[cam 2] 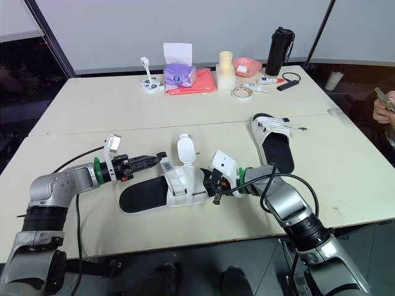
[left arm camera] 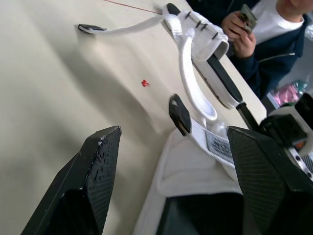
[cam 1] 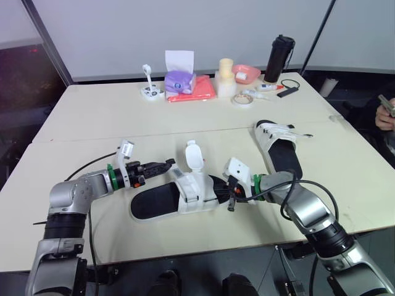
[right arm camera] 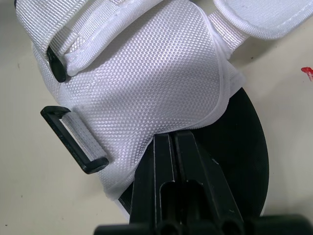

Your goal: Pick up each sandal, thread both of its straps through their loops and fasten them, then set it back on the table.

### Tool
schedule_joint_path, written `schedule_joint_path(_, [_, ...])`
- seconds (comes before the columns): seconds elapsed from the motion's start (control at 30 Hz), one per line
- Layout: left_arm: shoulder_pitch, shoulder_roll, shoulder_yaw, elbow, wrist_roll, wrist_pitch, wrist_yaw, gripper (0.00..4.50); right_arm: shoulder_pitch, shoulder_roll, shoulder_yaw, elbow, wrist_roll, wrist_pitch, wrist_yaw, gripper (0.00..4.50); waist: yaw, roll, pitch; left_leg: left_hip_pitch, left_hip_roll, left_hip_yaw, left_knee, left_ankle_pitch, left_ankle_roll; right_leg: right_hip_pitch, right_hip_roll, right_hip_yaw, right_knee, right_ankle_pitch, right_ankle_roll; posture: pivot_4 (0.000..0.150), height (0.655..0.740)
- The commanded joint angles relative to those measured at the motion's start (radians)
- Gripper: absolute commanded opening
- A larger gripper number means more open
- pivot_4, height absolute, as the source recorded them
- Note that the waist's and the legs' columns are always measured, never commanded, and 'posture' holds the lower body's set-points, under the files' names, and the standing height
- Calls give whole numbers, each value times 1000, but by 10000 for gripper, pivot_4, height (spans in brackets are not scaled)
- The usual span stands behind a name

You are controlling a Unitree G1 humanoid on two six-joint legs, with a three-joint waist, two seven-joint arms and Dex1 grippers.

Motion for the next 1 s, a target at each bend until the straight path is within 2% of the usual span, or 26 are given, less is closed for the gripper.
schedule_joint_path(0.03, [-39, -26, 0, 9, -9, -5, -3, 35585, 13, -11, 10, 19, -22, 18, -12, 0, 0, 0, 0, 0, 0, 0, 0, 0, 0, 0, 0, 0, 0, 0, 0, 1500, 7400])
schedule_joint_path(0.2, [-53, -62, -8, 17, -7, 5, 0, 35585, 19, -14, 9, 11, -21, 23, -14, 0, 0, 0, 0, 0, 0, 0, 0, 0, 0, 0, 0, 0, 0, 0, 0, 1500, 7400])
schedule_joint_path(0.23, [-54, -65, -8, 16, -8, 9, -1, 33263, 20, -14, 9, 9, -21, 24, -14, 0, 0, 0, 0, 0, 0, 0, 0, 0, 0, 0, 0, 0, 0, 0, 0, 1500, 7400])
schedule_joint_path(0.3, [-52, -68, -6, 14, -11, 16, 0, 28045, 22, -14, 8, 6, -20, 27, -16, 0, 0, 0, 0, 0, 0, 0, 0, 0, 0, 0, 0, 0, 0, 0, 0, 1500, 7400])
schedule_joint_path(0.47, [-45, -64, 5, -4, -25, 41, -2, 3207, 27, -13, 6, 1, -19, 30, -21, 0, 0, 0, 0, 0, 0, 0, 0, 0, 0, 0, 0, 0, 0, 0, 0, 1500, 7400])
schedule_joint_path(0.5, [-43, -62, 7, -16, -32, 45, -8, 638, 27, -13, 6, 2, -19, 30, -21, 0, 0, 0, 0, 0, 0, 0, 0, 0, 0, 0, 0, 0, 0, 0, 0, 1500, 7400])
schedule_joint_path(0.63, [-26, -40, 11, -152, -118, 85, -83, 638, 28, -12, 8, 3, -19, 28, -21, 0, -1, 0, 0, 0, 0, 0, 0, 0, 0, 0, 0, 0, 0, 0, 0, 1500, 7400])
schedule_joint_path(0.77, [-27, -27, 42, -262, -218, 140, -100, 638, 28, -13, 9, 4, -21, 26, -21, 0, 0, 0, 0, 0, 0, 0, 0, 0, 0, 0, 0, 0, 0, 0, 0, 1500, 7400])
schedule_joint_path(1.0, [-35, -4, 48, -342, -285, 141, -107, 638, 30, -13, 9, 1, -19, 26, -21, 0, 0, 0, 0, 0, 0, 0, 0, 0, 0, 0, 0, 0, 0, 0, 0, 1500, 7400])
